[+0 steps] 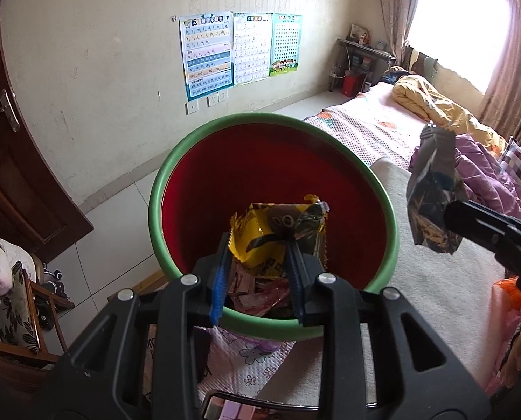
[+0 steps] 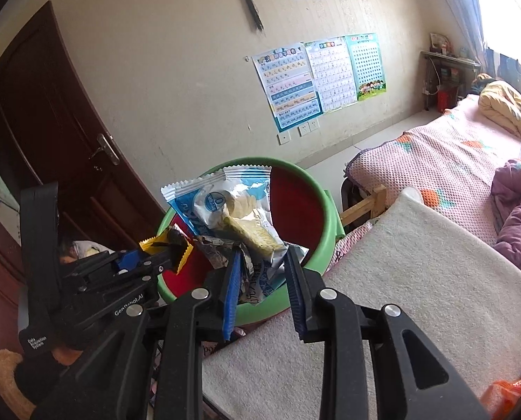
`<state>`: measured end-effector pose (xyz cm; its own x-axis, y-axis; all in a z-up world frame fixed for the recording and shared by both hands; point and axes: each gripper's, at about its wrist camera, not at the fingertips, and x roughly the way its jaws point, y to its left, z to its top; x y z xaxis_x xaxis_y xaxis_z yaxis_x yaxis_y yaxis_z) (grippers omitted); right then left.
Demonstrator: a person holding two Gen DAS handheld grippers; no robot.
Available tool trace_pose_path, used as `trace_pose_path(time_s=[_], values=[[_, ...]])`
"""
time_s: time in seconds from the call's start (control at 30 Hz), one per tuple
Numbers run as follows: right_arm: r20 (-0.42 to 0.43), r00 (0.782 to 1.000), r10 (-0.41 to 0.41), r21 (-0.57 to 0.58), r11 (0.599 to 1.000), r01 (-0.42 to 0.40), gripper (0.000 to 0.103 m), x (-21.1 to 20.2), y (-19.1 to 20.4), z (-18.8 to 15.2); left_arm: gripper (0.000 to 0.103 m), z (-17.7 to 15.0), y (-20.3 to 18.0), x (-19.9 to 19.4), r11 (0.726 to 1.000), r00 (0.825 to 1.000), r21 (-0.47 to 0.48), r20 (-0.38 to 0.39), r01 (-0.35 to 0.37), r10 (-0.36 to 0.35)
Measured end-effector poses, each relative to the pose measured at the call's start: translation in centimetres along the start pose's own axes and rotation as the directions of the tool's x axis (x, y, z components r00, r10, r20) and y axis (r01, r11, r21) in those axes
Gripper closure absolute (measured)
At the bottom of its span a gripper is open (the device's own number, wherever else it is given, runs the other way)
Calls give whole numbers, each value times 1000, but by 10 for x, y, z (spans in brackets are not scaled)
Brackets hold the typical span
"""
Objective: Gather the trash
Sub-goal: 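Open both tools over the red bucket to drop the wrappers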
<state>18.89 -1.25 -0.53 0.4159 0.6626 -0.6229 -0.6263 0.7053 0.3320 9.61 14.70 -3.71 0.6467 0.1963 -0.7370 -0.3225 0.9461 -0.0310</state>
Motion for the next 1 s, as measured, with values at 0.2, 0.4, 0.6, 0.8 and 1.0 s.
trace_pose_path(time_s=[0.2, 0.4, 0.6, 0.8, 1.0], values=[[-10, 1000, 0, 41, 999, 1, 77, 11, -6, 5, 74, 3, 0, 4, 1000, 1000, -4, -8, -7, 7], [0, 1000, 16, 48, 999, -16, 75, 14, -4, 10, 66, 5, 0, 3, 1000, 1000, -14, 1, -20, 20], [11, 1000, 23, 52, 998, -23, 61, 16, -3, 12, 48, 4, 5, -5, 998, 999, -34, 28, -45, 46], [32, 999, 33, 68, 997, -35, 51, 4, -5, 9, 44, -1, 12, -18, 996, 997, -72, 53, -45, 49], [107, 994, 18, 55, 998, -24, 51, -51, -11, 0, 41, -10, -5, -38, 997, 996, -74, 85, 10, -3]])
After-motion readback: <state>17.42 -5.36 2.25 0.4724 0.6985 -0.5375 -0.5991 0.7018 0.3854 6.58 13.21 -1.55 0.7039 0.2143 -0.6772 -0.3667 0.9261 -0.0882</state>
